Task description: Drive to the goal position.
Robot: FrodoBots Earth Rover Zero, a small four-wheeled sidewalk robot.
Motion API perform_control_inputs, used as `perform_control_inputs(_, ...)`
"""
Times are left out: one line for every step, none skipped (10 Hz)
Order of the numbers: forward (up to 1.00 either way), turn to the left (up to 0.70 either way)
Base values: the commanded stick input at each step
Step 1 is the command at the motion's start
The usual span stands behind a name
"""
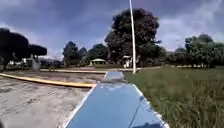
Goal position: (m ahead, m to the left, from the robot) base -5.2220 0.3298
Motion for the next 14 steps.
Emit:
perform_control_inputs(0.70,0.00)
perform_control_inputs(0.70,0.00)
perform_control_inputs(0.70,0.00)
perform_control_inputs(0.70,0.00)
perform_control_inputs(0.70,0.00)
perform_control_inputs(0.70,0.00)
perform_control_inputs(0.70,0.00)
perform_control_inputs(0.70,0.00)
perform_control_inputs(0.70,0.00)
perform_control_inputs(0.70,0.00)
perform_control_inputs(0.70,0.00)
perform_control_inputs(0.70,0.00)
perform_control_inputs(0.70,0.00)
perform_control_inputs(0.70,0.00)
